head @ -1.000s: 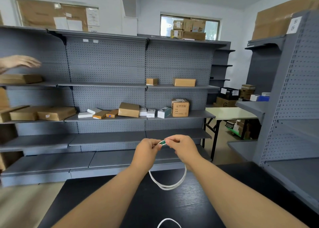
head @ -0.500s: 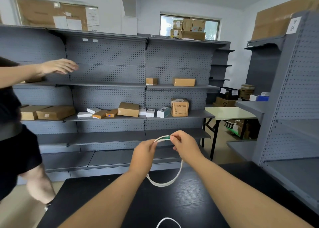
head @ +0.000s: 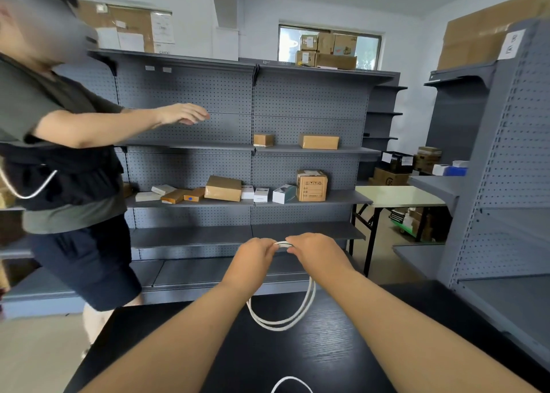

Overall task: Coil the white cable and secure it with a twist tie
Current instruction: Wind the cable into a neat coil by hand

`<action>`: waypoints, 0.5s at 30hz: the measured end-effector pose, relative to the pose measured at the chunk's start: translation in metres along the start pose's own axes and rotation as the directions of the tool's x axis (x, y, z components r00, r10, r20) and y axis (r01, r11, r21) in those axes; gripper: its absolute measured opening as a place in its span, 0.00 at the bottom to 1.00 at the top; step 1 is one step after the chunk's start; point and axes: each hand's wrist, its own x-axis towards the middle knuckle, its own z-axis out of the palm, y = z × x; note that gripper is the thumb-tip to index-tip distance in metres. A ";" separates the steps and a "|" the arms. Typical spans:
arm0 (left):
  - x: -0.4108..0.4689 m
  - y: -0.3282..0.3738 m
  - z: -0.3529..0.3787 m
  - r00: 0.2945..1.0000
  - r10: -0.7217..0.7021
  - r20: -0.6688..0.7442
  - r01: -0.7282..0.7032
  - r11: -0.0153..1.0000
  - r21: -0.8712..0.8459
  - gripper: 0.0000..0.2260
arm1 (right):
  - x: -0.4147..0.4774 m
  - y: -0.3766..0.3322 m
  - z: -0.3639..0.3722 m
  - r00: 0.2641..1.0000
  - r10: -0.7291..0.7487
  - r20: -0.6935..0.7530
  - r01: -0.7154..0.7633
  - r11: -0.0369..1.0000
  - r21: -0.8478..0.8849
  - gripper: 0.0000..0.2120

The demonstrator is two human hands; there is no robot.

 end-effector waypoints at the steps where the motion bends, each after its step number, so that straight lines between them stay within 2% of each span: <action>1: -0.001 0.001 0.000 1.000 0.005 0.005 -0.005 1.000 -0.014 0.14 | 0.000 0.000 0.000 1.000 -0.003 -0.008 0.003 1.000 -0.014 0.10; 5: -0.003 0.001 0.002 1.000 -0.015 0.014 0.016 0.995 -0.102 0.13 | -0.002 -0.001 0.001 0.997 0.045 -0.062 -0.046 0.999 -0.021 0.09; 9: -0.004 -0.004 0.003 0.994 -0.084 0.065 0.096 0.974 -0.206 0.13 | -0.004 0.003 -0.001 0.967 0.235 -0.102 -0.226 0.970 0.092 0.12; 12: -0.002 -0.005 0.008 0.997 -0.039 0.067 0.045 0.994 -0.100 0.11 | -0.007 0.000 -0.003 0.928 0.362 -0.087 -0.333 0.911 0.243 0.12; 15: 0.002 -0.006 0.010 0.999 -0.020 0.037 0.017 0.997 0.071 0.10 | -0.007 -0.004 -0.004 0.907 0.415 -0.071 -0.378 0.878 0.295 0.12</action>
